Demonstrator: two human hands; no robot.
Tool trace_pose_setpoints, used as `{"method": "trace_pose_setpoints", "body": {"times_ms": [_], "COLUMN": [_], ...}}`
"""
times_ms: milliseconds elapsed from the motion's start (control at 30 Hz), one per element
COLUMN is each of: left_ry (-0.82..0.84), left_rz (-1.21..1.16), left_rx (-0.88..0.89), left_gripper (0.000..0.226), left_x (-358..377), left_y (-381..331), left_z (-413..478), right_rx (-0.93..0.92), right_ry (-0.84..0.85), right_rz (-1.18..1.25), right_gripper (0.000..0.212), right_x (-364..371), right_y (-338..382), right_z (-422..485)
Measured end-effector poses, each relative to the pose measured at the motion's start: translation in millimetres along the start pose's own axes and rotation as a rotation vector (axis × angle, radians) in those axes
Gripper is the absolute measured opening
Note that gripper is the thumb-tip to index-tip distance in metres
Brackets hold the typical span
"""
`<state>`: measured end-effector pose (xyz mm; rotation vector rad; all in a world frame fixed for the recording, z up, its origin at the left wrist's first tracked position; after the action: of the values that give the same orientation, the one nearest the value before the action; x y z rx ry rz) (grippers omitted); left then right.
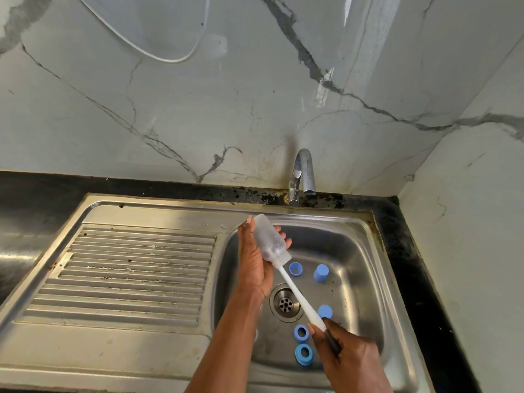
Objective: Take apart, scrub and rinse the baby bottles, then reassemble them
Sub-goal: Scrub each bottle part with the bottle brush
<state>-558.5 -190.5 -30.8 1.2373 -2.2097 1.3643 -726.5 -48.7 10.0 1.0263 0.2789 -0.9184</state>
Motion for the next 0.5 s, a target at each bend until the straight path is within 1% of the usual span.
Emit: {"method": "trace_pose_setpoints", "body": {"times_ms": [100,167,233,300,333,400,500], "left_ry": [-0.018,-0.041,-0.062,-0.081,-0.082,-0.077,-0.117], "left_rz": [0.058,0.067,0.037,-0.019,-0.031,-0.023,-0.057], "left_rx": [0.011,0.003,-0.012,-0.027,-0.030,-0.028,-0.043], "left_gripper": [0.135,0.138,0.136,0.131,0.129,0.129,0.130], "left_x": [-7,-10,-11,-14,-15,-18,-23], "left_y": [-1,-1,-1,-1,-1,0,2], "left_z": [2,4,4,5,6,4,4], "right_rx": [0.029,0.102,0.192,0.231,0.236,0.221,0.065], "right_ry": [0.059,0.062,0.056,0.036,0.028,0.076,0.132], "right_rz": [0.057,0.086,0.116,0.131,0.133,0.124,-0.037], "right_gripper": [0.054,0.052,0.042,0.029,0.028,0.031,0.048], "right_x": [-5,-11,-14,-17,-19,-22,-21], "right_y": [-5,-8,-12,-17,-17,-12,-7], "right_z": [5,8,5,-1,-2,1,0]}}
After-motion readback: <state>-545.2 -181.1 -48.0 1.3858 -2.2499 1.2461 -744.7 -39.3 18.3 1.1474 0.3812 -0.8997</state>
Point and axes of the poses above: each hand's wrist, its own z-axis towards the middle knuckle, its own x-axis out of the palm, y = z × x, the point moved 8 cm from there along z, towards the middle knuckle, and after that the axes turned 15 degrees about -y, right-handed, at the moved point
